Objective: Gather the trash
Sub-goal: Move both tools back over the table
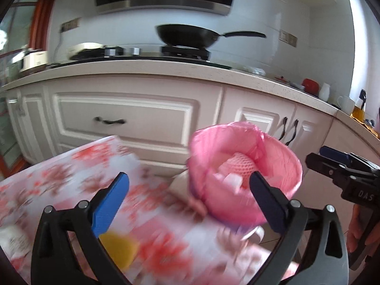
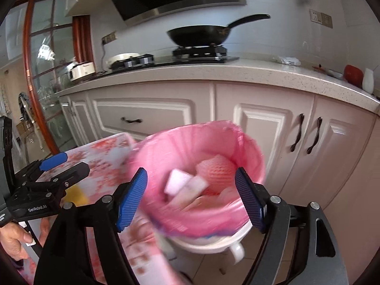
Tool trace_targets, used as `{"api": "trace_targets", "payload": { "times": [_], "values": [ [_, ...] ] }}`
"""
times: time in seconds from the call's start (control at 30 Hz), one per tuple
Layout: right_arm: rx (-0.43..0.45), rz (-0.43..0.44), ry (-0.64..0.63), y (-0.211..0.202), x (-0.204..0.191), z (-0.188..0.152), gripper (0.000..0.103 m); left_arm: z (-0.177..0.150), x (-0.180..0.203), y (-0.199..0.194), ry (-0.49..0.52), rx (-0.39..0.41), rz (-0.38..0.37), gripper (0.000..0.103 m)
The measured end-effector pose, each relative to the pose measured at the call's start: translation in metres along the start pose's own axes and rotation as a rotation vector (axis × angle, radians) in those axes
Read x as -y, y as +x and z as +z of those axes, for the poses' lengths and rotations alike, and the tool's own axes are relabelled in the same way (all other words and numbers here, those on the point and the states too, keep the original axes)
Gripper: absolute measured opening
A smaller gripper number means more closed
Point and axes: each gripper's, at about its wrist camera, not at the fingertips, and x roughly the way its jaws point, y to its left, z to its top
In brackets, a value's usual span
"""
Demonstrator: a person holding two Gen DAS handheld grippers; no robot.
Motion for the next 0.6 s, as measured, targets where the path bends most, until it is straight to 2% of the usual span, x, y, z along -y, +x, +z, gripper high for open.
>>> {"api": "trace_targets", "payload": {
  "times": [0.17,0.33,0.5,0.6],
  "values": [
    [-0.029,0.060,-0.010,-0.019,-0.048,-0.018,0.080,-0.029,-0.029,-0.069,-0.003,-0.002,0.105,0.098],
    [-0.067,0.116,-0.049,-0.025,-0.097,-0.034,0.080,-0.060,-0.064,-0.130,-0.035,-0.011,0.185,0.098],
    [-0.102,0.168,-0.115,-0.026,-0.144,-0.046,0.083,-0.086,-0.097,-0.178,-0.071,0.005,0.257,0.098],
    [-0.127,0.180,-0.161,-0.023,-0.164,-0.055,0.083,-0.098,-0.119,-0.198,-0.126,0.010,0.301,0.098]
  ]
}}
